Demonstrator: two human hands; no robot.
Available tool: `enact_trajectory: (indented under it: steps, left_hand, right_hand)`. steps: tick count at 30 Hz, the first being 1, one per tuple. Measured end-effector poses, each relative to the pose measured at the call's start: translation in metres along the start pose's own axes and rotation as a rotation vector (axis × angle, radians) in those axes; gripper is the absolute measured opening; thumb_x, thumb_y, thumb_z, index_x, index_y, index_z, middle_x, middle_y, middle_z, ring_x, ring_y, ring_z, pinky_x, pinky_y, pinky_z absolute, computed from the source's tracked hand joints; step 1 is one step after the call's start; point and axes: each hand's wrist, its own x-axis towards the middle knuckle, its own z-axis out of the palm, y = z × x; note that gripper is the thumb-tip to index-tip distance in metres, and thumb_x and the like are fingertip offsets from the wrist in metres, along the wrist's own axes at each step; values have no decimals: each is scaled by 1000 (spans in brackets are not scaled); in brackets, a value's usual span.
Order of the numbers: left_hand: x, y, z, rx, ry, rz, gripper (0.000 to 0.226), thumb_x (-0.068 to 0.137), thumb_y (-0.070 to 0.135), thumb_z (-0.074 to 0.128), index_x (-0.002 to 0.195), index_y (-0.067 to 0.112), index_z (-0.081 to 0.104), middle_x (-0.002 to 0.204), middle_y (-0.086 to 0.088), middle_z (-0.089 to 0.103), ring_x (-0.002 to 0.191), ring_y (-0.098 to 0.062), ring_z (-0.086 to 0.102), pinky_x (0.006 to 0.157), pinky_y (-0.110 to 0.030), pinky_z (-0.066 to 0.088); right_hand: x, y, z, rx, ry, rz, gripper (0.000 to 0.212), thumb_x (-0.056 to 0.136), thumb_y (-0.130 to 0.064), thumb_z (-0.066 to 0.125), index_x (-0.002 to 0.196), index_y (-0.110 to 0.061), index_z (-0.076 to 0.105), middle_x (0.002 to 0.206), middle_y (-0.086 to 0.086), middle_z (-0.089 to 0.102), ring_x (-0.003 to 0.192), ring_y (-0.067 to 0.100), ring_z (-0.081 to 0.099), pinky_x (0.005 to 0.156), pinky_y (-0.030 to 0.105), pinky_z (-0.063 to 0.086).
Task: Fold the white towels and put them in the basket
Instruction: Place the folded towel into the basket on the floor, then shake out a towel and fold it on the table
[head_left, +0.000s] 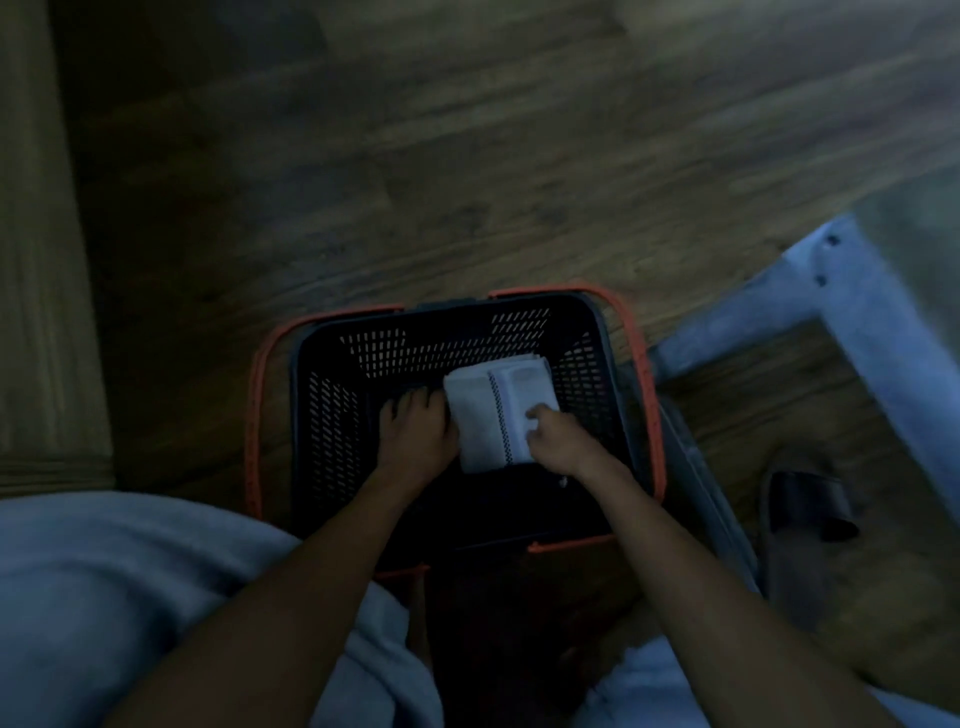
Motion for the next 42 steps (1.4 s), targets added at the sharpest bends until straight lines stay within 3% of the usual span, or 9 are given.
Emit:
enact_trajectory:
  steps: [2,6,11,17,24,29,37,40,42]
  left_hand:
    - [-9,10,-36,-7,66,51,34,92,31,44,118,13,56,115,-10,61,105,-28,56,89,-37,37]
    - [-29,47,-116,-39,160,201,27,94,32,42,103,11,57,104,-8,62,96,-30,60,76,-36,41]
    - [-65,111,-204,-76,302,403,28,94,33,43,101,11,59,103,-7,65,91,-30,62,71,-34,46]
    - [-123,206,-251,-102,362,655,25,93,32,43,99,13,60,100,-5,67,88,-28,63,71,-35,52]
    - [-198,317,-227,-73,137,978,28,96,35,40,104,16,60,95,-4,65,87,-26,62,70,-37,53]
    - [-247,368,-182,-1,26,1120,30,93,37,46,116,23,58,113,-2,65,105,-24,60,79,-31,45]
    - [-297,431,-107,196,-38,1453,52,77,57,59,117,25,59,118,0,56,117,-22,48,99,-38,32]
    - [-305,438,-86,242,28,1460,68,52,69,60,103,25,63,104,0,60,102,-25,57,99,-44,36]
    - [-305,440,-76,207,142,1483,52,44,61,70,83,27,65,83,4,60,79,-22,63,80,-40,49]
  right_hand:
    - [-27,-11,-24,130,-22,18,41,95,-21,47,135,-12,45,128,13,53,100,21,56,77,28,44]
    - [-98,-34,-79,287,134,-50,41,94,-28,52,131,-14,49,104,5,62,99,20,61,84,31,45]
    - [-208,-36,-137,218,413,-99,43,94,-29,54,133,-13,47,122,8,58,115,22,55,85,26,40]
    - [-334,14,-158,173,706,10,37,92,-34,55,124,-16,54,108,8,64,103,25,61,89,34,48]
    - [-442,108,-111,134,991,219,22,90,-31,55,109,-21,61,98,-5,66,102,17,62,88,33,44]
    - [-486,178,-61,132,1062,441,13,91,-29,49,99,-26,60,102,-6,68,106,15,58,93,36,30]
    - [-518,250,13,3,941,661,47,88,-44,51,132,-29,44,129,-1,43,127,22,36,98,37,26]
    - [-513,256,27,-65,972,692,49,84,-48,57,130,-31,50,124,3,47,120,27,44,94,42,33]
    - [-507,256,29,-107,1087,687,38,73,-39,69,110,-32,64,103,2,57,99,28,58,79,42,44]
